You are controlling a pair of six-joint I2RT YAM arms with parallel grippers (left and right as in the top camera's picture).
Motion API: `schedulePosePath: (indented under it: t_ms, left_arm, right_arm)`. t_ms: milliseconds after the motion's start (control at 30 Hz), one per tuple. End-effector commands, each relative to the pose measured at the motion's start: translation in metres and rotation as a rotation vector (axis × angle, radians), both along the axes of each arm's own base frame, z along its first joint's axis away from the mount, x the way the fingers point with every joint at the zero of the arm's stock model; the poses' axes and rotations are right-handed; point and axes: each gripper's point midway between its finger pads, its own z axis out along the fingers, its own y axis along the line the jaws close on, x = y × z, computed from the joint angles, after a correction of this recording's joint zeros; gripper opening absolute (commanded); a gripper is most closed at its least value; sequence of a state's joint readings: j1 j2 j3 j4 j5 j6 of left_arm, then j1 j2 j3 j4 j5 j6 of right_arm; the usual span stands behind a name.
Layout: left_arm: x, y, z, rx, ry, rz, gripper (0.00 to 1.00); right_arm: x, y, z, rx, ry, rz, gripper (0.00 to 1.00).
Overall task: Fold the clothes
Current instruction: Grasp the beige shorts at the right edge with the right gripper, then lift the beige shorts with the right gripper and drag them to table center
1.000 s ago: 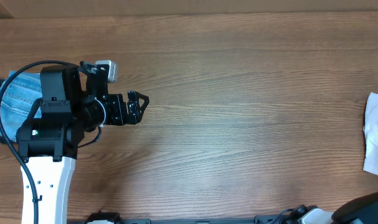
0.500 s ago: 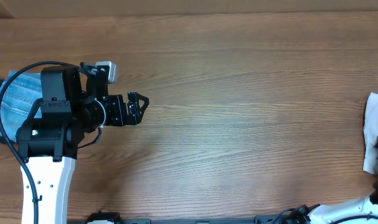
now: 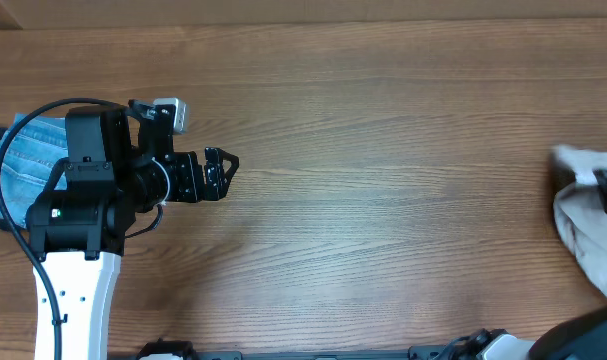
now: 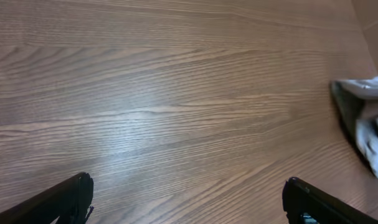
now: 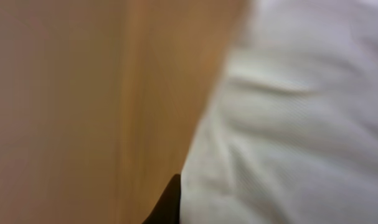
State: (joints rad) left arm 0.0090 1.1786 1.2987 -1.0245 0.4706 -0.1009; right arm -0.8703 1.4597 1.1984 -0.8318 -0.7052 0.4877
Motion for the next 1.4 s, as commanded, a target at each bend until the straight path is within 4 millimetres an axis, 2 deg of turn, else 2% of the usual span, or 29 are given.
schedulePosePath:
  t_ms: [0,33,67,133,200,300,333,400,433,467,500,567,633,667,700,733,767,833,900,967,1033,1100,1167,1200,1233,1267,1300,1333,1367]
  left_arm:
    - [0.003,0.002,0.011,0.016,-0.041,-0.006,1.0]
    - [0.003,0.002,0.011,0.016,-0.041,-0.006,1.0]
    - [0.004,0.002,0.011,0.016,-0.045,-0.006,1.0]
    - [0.004,0.002,0.011,0.016,-0.044,-0.005,1.0]
    - [0.004,0.002,0.011,0.016,-0.045,-0.005,1.0]
    - [0.004,0.002,0.011,0.016,-0.045,-0.005,1.0]
    - [0.004,0.002,0.011,0.015,-0.044,-0.005,1.0]
    - [0.004,0.002,0.011,0.016,-0.044,-0.005,1.0]
    - [0.004,0.002,0.011,0.016,-0.044,-0.005,1.0]
    - [0.004,0.002,0.011,0.016,-0.044,-0.005,1.0]
    - [0.004,0.002,0.011,0.016,-0.044,-0.005,1.0]
    - [0.004,0.002,0.011,0.016,-0.044,-0.005,1.0]
    - [0.004,0.002,0.011,0.016,-0.044,-0.005,1.0]
    - [0.004,0.002,0.011,0.016,-0.044,-0.005,1.0]
    - [0.004,0.002,0.011,0.017,-0.044,-0.005,1.0]
    - [0.004,0.002,0.011,0.016,-0.044,-0.006,1.0]
    - [0.004,0.002,0.011,0.017,-0.045,-0.005,1.0]
    - [0.005,0.002,0.012,0.017,-0.051,-0.005,1.0]
    - [0.006,0.002,0.013,0.017,-0.054,-0.005,1.0]
    - [0.006,0.002,0.013,0.017,-0.056,-0.005,1.0]
    - [0.006,0.003,0.013,0.02,-0.057,-0.004,1.0]
    - [0.007,0.003,0.013,0.02,-0.059,-0.004,1.0]
    - [0.007,0.003,0.014,0.02,-0.064,-0.003,1.0]
    - [0.008,0.003,0.015,0.02,-0.07,-0.003,1.0]
    - [0.01,0.003,0.016,0.019,-0.079,-0.003,1.0]
    - [0.01,0.003,0.017,0.019,-0.082,-0.003,1.0]
    - [0.01,0.003,0.016,0.019,-0.081,-0.003,1.0]
    - [0.01,0.003,0.016,0.019,-0.078,-0.004,1.0]
    - [0.01,0.003,0.016,0.019,-0.078,-0.004,1.0]
  right_arm:
    - [0.036,0.108,0.097,-0.174,-0.381,0.442,0.04]
    - [0.039,0.134,0.114,-0.208,-0.438,0.517,0.04]
    - [0.042,0.183,0.141,-0.268,-0.546,0.655,0.04]
    - [0.046,0.233,0.145,-0.283,-0.585,0.78,0.04]
    - [0.048,0.283,0.119,-0.272,-0.505,0.887,0.04]
    - [0.049,0.34,0.075,-0.305,-0.381,1.012,0.04]
    - [0.046,0.382,0.05,-0.298,-0.344,1.117,0.04]
    - [0.033,0.438,0.023,-0.307,-0.383,1.32,0.04]
    - [0.019,0.467,0.005,-0.328,-0.401,1.442,0.11]
    - [0.001,0.49,-0.013,-0.352,-0.408,1.559,0.33]
    - [-0.009,0.499,-0.024,-0.377,-0.386,1.608,0.44]
    - [-0.006,0.488,-0.037,-0.498,-0.297,1.562,0.62]
    - [0.014,0.443,-0.029,-0.578,-0.181,1.376,0.72]
    - [0.022,0.413,-0.024,-0.591,-0.112,1.265,0.75]
    - [0.03,0.363,-0.019,-0.583,-0.011,1.107,0.82]
    - [0.032,0.328,-0.02,-0.561,0.057,1.017,0.87]
    - [0.033,0.282,-0.027,-0.531,0.153,0.911,0.89]
    - [0.025,0.216,-0.052,-0.455,0.319,0.76,0.9]
    - [0.007,0.176,-0.089,-0.354,0.46,0.666,0.9]
    - [-0.012,0.166,-0.122,-0.2,0.527,0.631,0.9]
    - [-0.023,0.174,-0.143,-0.08,0.522,0.636,0.92]
    - [-0.034,0.189,-0.151,-0.005,0.517,0.658,0.98]
    - [-0.026,0.188,-0.155,-0.021,0.478,0.65,1.0]
    - [-0.015,0.187,-0.154,-0.033,0.431,0.641,0.87]
    - [0.006,0.191,-0.145,-0.032,0.322,0.649,0.35]
    - [0.016,0.193,-0.139,-0.031,0.266,0.656,0.1]
    - [0.022,0.191,-0.132,-0.031,0.241,0.648,0.04]
    - [0.034,0.185,-0.113,-0.055,0.196,0.636,0.04]
    - [0.047,0.175,-0.083,-0.103,0.137,0.622,0.04]
